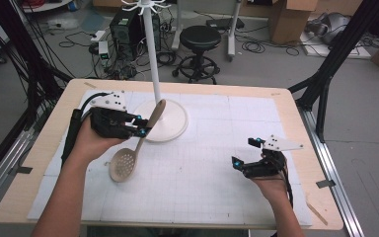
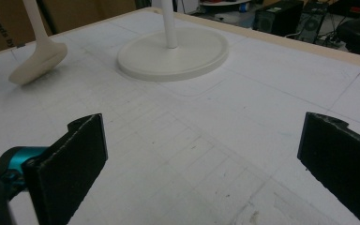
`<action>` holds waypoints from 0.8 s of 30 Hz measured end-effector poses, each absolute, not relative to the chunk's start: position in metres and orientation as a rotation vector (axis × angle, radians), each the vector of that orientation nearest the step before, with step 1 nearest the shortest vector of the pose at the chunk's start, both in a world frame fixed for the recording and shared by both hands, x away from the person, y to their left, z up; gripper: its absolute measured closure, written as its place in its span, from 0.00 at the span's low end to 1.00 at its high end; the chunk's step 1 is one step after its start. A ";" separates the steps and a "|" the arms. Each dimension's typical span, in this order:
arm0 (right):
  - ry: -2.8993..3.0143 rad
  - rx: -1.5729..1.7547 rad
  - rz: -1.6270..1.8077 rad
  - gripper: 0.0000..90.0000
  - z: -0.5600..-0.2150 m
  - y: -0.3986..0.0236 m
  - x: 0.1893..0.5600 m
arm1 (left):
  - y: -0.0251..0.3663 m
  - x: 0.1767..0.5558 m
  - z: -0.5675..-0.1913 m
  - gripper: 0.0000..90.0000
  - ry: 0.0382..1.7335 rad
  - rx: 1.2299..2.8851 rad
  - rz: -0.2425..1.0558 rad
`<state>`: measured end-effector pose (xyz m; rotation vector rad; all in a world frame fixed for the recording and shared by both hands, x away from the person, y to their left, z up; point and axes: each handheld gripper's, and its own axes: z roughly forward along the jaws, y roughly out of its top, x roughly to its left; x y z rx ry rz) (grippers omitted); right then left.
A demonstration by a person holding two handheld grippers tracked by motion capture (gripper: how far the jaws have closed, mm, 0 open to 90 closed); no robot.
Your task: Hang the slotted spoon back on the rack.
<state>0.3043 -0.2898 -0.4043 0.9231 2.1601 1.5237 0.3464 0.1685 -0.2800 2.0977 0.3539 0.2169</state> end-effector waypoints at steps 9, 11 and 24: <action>2.160 0.924 1.523 0.01 -0.404 -0.290 0.304 | 0.177 0.352 -0.262 0.80 0.353 2.064 0.224; 2.156 0.920 1.523 0.01 -0.404 -0.290 0.304 | 0.179 0.354 -0.259 0.80 0.355 2.054 0.221; 2.155 0.929 1.529 0.01 -0.404 -0.291 0.304 | 0.187 0.364 -0.238 0.80 0.367 1.987 0.227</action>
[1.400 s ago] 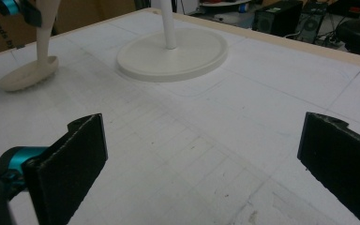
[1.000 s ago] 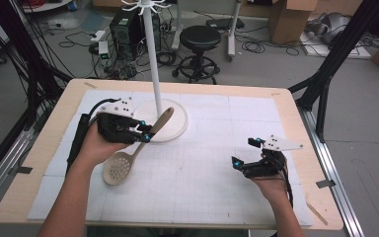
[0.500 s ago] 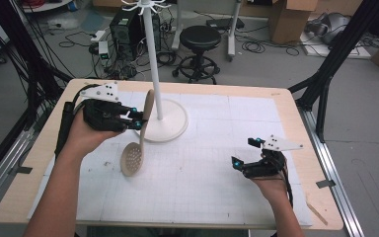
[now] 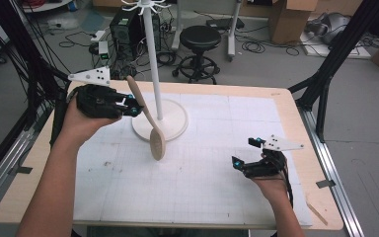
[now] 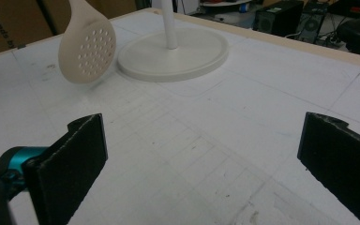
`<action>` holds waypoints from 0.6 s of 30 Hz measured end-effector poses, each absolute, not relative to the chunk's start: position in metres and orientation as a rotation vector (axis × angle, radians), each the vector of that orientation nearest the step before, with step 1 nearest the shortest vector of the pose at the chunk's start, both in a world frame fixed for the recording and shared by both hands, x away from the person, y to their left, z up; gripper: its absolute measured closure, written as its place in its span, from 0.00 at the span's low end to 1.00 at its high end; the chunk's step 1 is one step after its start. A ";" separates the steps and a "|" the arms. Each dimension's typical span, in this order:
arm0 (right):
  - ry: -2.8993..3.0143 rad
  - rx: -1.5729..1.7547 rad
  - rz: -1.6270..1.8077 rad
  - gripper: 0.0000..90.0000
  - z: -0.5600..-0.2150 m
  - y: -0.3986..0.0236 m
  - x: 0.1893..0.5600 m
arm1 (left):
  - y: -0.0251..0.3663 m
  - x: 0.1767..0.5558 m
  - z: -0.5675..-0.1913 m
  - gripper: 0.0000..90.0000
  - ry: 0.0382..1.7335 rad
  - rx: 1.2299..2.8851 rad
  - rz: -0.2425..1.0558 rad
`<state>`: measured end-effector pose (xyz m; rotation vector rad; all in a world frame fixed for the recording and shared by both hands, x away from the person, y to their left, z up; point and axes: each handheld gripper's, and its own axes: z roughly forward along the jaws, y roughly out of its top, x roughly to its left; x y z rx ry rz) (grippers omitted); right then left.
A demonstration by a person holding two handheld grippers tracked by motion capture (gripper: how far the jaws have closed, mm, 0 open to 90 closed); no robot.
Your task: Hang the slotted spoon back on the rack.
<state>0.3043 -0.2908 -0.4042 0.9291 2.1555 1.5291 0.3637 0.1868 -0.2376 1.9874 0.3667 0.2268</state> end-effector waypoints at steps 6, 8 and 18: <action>2.157 0.928 1.527 0.01 -0.405 -0.291 0.305 | 0.189 0.367 -0.226 0.80 0.369 1.972 0.233; 2.155 0.927 1.529 0.01 -0.405 -0.291 0.305 | 0.190 0.369 -0.222 0.80 0.370 1.980 0.240; 2.150 0.927 1.531 0.01 -0.405 -0.292 0.305 | 0.202 0.385 -0.195 0.80 0.414 1.981 0.247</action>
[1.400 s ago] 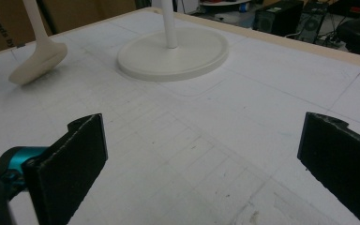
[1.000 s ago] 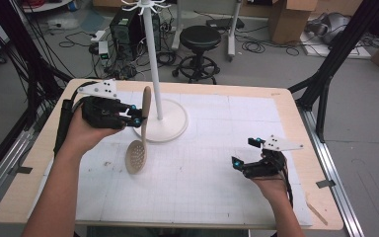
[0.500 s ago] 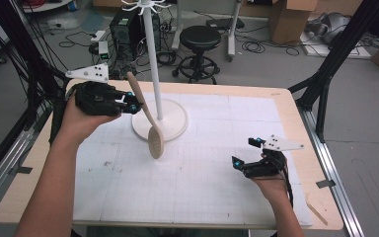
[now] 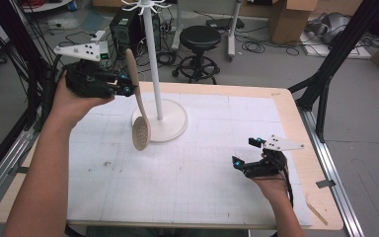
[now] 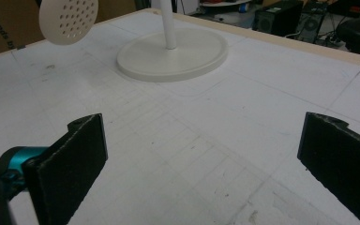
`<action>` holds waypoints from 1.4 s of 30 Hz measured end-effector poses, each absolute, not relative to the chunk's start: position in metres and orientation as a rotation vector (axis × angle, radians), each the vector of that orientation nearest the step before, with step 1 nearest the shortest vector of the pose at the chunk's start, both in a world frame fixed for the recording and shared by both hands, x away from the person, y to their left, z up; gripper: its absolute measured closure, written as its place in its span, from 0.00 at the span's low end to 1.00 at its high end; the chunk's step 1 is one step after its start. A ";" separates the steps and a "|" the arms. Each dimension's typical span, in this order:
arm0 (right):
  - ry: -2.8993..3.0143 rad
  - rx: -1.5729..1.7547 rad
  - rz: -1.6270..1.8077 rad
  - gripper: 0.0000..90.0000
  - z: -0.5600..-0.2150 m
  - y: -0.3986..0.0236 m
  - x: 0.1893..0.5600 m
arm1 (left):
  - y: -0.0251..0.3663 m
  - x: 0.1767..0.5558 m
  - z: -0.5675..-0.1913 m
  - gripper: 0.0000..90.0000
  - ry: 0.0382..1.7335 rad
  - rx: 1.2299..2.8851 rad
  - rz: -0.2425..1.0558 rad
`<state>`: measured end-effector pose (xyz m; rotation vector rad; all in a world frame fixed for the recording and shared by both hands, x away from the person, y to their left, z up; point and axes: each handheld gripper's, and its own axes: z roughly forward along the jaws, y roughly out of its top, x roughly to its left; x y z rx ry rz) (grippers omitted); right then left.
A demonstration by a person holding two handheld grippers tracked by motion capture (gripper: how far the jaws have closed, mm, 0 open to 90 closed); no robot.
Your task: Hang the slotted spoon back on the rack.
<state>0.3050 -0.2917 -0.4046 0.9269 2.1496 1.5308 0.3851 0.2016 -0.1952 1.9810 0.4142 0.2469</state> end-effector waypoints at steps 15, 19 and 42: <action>2.149 0.933 1.536 0.01 -0.405 -0.293 0.305 | 0.211 0.414 -0.155 0.80 0.477 2.038 0.317; 2.143 0.935 1.539 0.01 -0.404 -0.293 0.305 | 0.213 0.422 -0.148 0.80 0.505 2.045 0.335; 2.127 0.941 1.552 0.01 -0.404 -0.297 0.305 | 0.213 0.457 -0.135 0.80 0.613 2.115 0.372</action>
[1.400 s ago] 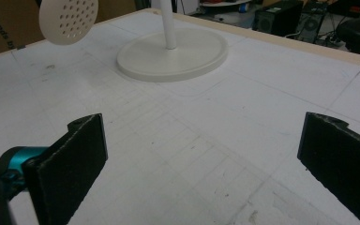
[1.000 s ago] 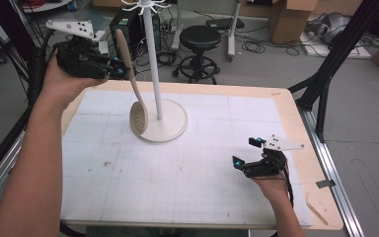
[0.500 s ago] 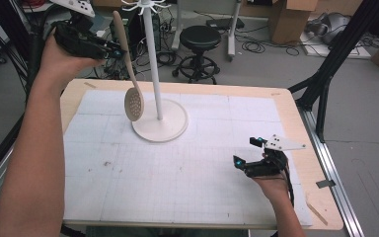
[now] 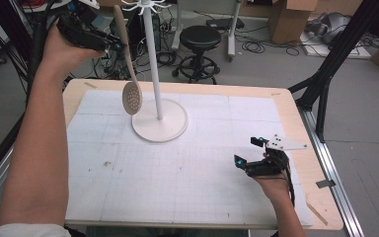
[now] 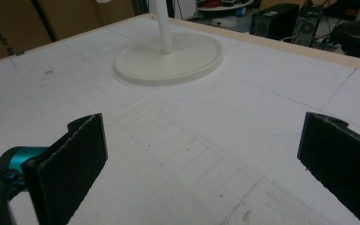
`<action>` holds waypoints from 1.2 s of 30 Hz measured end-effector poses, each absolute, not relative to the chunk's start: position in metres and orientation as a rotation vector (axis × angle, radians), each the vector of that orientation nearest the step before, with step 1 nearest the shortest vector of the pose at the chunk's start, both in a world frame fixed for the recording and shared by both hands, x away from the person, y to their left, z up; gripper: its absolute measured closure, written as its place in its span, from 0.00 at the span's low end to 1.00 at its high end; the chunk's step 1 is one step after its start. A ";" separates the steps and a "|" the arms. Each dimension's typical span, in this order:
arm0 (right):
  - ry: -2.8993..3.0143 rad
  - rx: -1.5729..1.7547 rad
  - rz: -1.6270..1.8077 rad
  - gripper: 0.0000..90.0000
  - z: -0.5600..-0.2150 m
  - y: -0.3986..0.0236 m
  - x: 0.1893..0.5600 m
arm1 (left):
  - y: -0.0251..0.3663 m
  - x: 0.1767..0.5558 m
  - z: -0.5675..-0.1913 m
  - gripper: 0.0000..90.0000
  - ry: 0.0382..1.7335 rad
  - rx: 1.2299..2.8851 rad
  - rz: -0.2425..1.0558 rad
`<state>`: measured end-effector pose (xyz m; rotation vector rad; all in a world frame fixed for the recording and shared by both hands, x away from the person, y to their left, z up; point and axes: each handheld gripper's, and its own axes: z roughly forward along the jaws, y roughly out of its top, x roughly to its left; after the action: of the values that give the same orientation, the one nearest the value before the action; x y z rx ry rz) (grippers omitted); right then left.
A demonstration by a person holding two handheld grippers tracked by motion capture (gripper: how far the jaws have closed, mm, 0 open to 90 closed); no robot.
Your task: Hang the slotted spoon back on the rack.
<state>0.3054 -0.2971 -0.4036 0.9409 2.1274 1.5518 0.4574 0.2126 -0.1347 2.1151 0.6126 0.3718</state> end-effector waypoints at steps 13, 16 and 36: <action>2.126 0.942 1.551 0.01 -0.404 -0.297 0.306 | 0.206 0.464 -0.135 0.80 0.615 2.139 0.369; 2.128 0.945 1.554 0.01 -0.404 -0.297 0.305 | 0.205 0.467 -0.136 0.80 0.617 2.138 0.366; 2.130 0.944 1.552 0.01 -0.404 -0.297 0.305 | 0.189 0.466 -0.134 0.80 0.583 2.167 0.355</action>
<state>0.3052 -0.2970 -0.4035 0.9435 2.1297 1.5524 0.4663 0.1894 -0.1339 2.1670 0.5827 0.3550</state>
